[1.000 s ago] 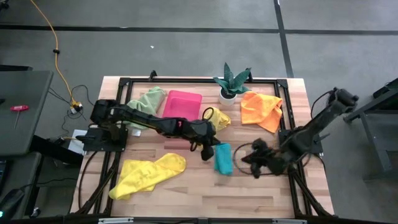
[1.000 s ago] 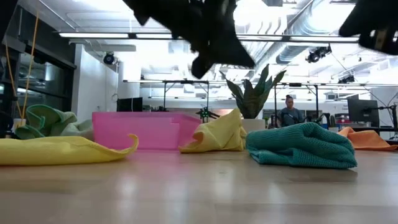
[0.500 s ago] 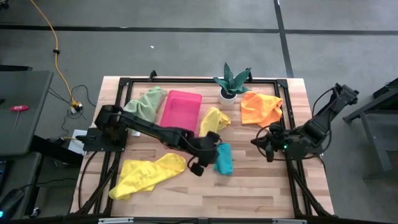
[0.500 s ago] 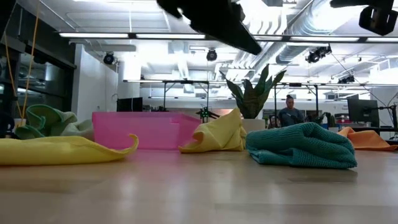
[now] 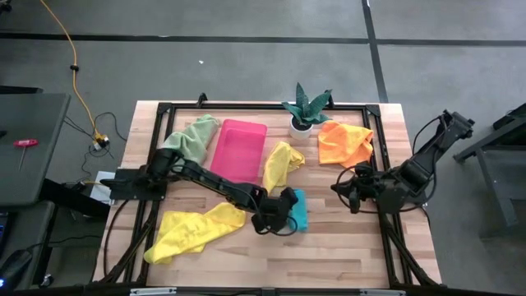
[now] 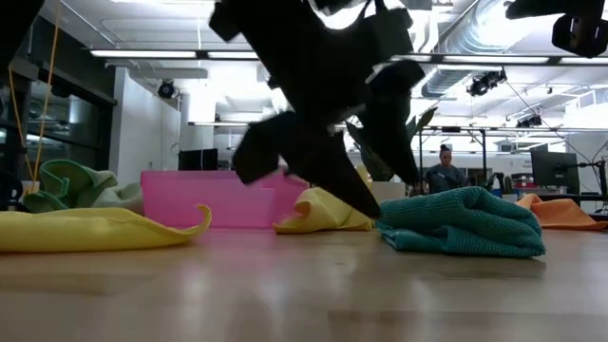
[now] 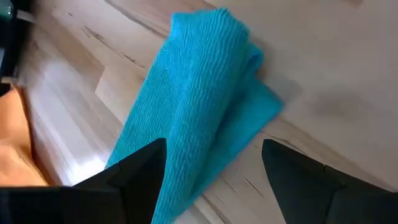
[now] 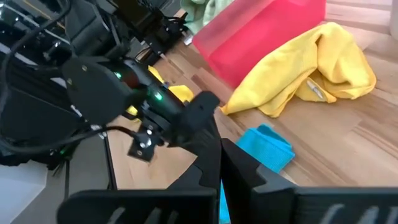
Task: Fold microfiber towels
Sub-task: Put the blue microfiber cloth into the pink bin
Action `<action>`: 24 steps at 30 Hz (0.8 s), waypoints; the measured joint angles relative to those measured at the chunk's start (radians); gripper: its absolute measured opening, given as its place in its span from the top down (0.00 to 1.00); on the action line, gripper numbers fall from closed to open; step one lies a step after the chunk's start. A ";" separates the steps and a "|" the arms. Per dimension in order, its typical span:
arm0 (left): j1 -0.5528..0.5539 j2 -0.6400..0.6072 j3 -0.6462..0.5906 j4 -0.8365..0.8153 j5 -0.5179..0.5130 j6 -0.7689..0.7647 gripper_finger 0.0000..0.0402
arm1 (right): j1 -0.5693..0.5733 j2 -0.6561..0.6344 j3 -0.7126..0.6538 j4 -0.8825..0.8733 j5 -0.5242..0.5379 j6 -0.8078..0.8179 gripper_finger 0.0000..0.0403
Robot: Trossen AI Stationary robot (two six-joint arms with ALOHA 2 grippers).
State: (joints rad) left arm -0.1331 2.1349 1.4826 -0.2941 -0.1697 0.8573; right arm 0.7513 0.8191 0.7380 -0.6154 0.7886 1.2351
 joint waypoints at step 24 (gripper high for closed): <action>0.064 0.094 0.002 0.104 0.060 0.145 0.75 | -0.001 0.020 0.000 0.016 0.060 0.070 1.00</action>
State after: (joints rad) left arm -0.0695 2.2293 1.4849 -0.1903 -0.1101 1.0024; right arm 0.7503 0.8387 0.7377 -0.5994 0.8486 1.3052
